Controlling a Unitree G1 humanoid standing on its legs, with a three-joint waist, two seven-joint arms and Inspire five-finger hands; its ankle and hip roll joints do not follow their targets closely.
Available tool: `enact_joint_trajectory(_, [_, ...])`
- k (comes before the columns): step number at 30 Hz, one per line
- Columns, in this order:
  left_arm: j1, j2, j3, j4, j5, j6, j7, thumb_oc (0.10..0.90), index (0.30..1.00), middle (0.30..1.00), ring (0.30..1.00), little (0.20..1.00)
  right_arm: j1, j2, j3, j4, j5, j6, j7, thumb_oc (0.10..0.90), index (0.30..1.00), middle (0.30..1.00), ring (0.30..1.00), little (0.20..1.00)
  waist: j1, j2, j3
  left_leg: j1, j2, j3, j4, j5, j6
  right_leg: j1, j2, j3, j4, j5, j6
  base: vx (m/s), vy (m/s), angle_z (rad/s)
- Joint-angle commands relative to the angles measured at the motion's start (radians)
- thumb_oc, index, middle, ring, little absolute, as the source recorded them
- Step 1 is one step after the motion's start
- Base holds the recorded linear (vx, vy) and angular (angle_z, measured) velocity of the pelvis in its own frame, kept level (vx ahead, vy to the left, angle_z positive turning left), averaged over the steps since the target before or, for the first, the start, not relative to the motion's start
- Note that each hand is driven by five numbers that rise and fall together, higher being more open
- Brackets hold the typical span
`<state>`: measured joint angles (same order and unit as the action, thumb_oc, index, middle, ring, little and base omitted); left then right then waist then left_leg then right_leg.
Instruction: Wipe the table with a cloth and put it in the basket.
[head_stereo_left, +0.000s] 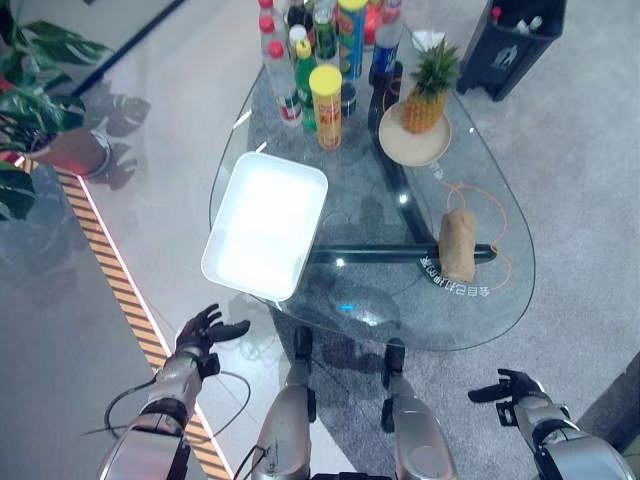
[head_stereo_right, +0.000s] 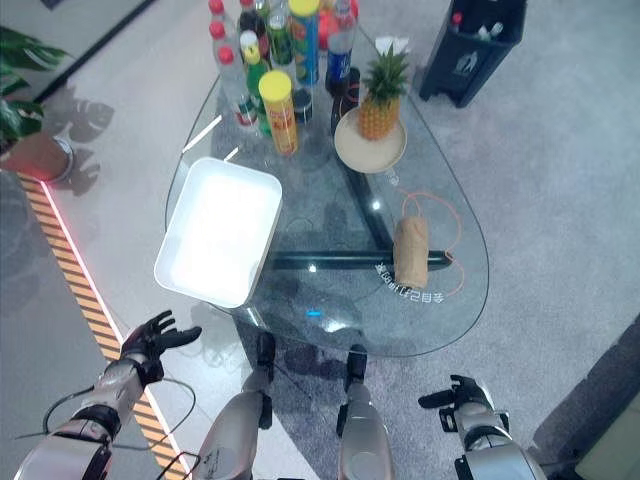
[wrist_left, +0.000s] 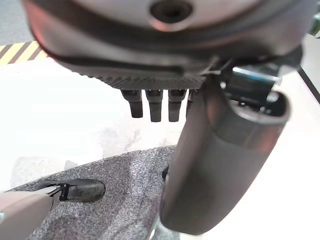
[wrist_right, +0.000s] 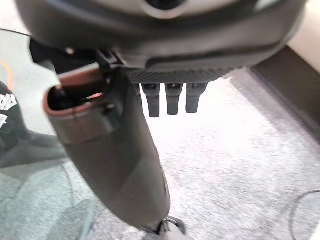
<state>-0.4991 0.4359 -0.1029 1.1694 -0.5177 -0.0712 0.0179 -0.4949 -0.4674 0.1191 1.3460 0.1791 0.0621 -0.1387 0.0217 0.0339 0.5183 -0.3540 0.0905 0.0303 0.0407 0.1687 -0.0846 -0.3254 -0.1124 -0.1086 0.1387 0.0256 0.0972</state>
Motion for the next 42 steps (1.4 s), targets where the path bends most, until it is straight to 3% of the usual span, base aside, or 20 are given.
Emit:
enact_joint_trajectory(1, [0.063, 0.069, 0.022, 0.056, -0.017, 0.003, 0.054, 0.800, 0.900, 0.900, 0.900, 0.900, 0.058, -0.056, -0.006, -0.017, 0.037, -0.011, -0.085, 0.800, 0.900, 0.900, 0.900, 0.900, 0.007, -0.040, -0.023, -0.106, -0.047, -0.054, 0.210, -0.153, 0.026, -0.147, -0.034, 0.029, 0.152, -0.017, 0.003, -0.05, -0.036, 0.06])
enact_joint_trajectory(14, [0.058, 0.062, 0.002, 0.032, -0.056, -0.015, 0.065, 0.800, 0.900, 0.900, 0.900, 0.900, -0.009, -0.091, -0.014, -0.044, 0.028, -0.076, -0.205, 0.800, 0.900, 0.900, 0.900, 0.900, -0.005, -0.009, 0.002, -0.237, -0.053, -0.048, 0.318, -0.173, 0.028, -0.280, -0.022, 0.031, 0.274, -0.058, -0.016, -0.04, -0.008, 0.00])
enact_joint_trajectory(29, [0.075, 0.057, -0.003, 0.032, -0.065, -0.036, 0.063, 0.800, 0.900, 0.900, 0.900, 0.900, -0.023, -0.103, -0.009, -0.020, 0.059, -0.066, -0.215, 0.800, 0.900, 0.900, 0.900, 0.900, -0.001, 0.002, 0.002, -0.284, -0.055, -0.047, 0.352, -0.189, 0.025, -0.325, -0.017, 0.020, 0.314, -0.084, -0.032, 0.00, 0.000, 0.00])
enact_joint_trajectory(36, [0.089, 0.051, -0.008, 0.036, -0.064, -0.052, 0.054, 0.800, 0.900, 0.900, 0.900, 0.900, -0.021, -0.146, -0.099, 0.007, 0.251, -0.065, -0.329, 0.800, 0.900, 0.900, 0.900, 0.900, 0.002, 0.001, 0.002, -0.273, -0.055, -0.045, 0.337, -0.188, 0.025, -0.314, -0.015, 0.017, 0.297, -0.078, -0.029, 0.00, 0.000, 0.00])
enact_joint_trajectory(42, [0.091, 0.059, -0.020, 0.050, -0.073, -0.072, 0.051, 0.800, 0.900, 0.900, 0.900, 0.900, -0.036, -0.207, -0.206, -0.012, 0.453, -0.165, -0.450, 0.800, 0.900, 0.900, 0.900, 0.900, 0.004, -0.007, 0.002, -0.257, -0.055, -0.040, 0.314, -0.182, 0.029, -0.300, -0.013, 0.010, 0.274, -0.064, -0.024, 0.01, -0.006, 0.00])
